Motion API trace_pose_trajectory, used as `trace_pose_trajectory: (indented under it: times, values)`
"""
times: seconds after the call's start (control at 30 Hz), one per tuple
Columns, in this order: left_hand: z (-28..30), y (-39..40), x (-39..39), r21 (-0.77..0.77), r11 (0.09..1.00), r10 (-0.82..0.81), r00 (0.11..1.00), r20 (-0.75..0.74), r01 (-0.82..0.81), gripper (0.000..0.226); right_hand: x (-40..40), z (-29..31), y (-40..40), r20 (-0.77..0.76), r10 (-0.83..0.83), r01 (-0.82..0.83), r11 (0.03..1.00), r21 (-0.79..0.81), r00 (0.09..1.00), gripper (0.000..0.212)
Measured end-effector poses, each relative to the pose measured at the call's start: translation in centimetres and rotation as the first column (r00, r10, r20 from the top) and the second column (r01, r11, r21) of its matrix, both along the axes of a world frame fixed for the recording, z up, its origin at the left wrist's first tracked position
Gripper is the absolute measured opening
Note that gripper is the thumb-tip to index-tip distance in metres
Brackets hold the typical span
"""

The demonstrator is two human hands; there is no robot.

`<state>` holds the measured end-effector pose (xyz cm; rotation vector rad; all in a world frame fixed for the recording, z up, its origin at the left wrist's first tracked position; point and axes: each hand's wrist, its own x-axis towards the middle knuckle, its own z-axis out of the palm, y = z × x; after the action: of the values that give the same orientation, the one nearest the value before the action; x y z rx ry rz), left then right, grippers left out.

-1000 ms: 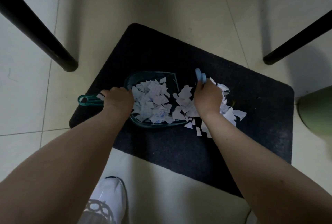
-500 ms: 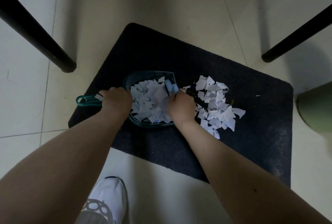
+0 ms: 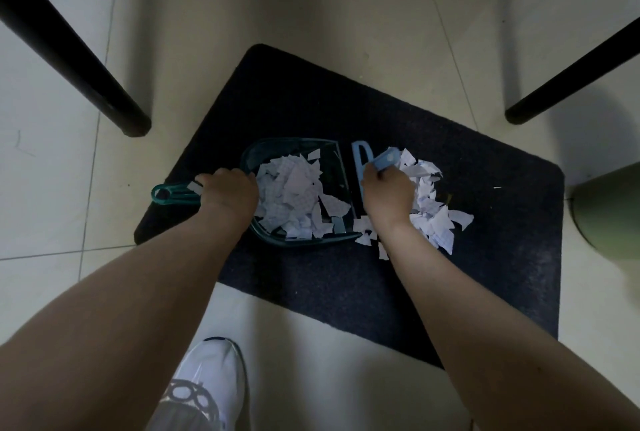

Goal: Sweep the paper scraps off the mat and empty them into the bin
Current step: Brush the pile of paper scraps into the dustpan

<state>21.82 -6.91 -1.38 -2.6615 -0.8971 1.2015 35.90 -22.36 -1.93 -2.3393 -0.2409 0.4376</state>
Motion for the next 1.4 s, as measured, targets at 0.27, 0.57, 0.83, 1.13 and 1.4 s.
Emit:
trace_pose_trajectory:
  times: [0.27, 0.57, 0.83, 1.13, 1.4]
  values:
    - [0.1, -0.1, 0.1, -0.006, 1.0, 0.003, 1.0, 0.004, -0.003, 0.072, -4.7, -1.4, 2.5, -0.048, 0.219, -0.222, 0.972, -0.081, 0.975, 0.042]
    - [-0.6, 0.2, -0.1, -0.003, 1.0, 0.02, 1.0, 0.016, -0.02, 0.072, 0.3, 0.4, 1.2, 0.096, 0.011, -0.009, 1.0, -0.025, 0.995, 0.03]
    - [-0.3, 0.5, -0.4, 0.018, 1.0, 0.006, 1.0, 0.028, -0.007, 0.07, 4.0, -0.8, -0.3, 0.122, 0.01, 0.007, 0.99, -0.143, 0.992, 0.037]
    - [-0.4, 0.5, -0.5, 0.02, 1.0, 0.005, 1.0, 0.03, -0.005, 0.072, 1.9, -1.5, 0.7, 0.016, 0.216, -0.208, 0.955, -0.213, 0.976, 0.04]
    - [-0.2, 0.8, -1.8, 0.031, 0.999, -0.033, 0.995, 0.093, 0.031, 0.078, 2.7, 0.3, -0.6, 0.11, 0.042, -0.036, 0.998, -0.051, 0.993, 0.037]
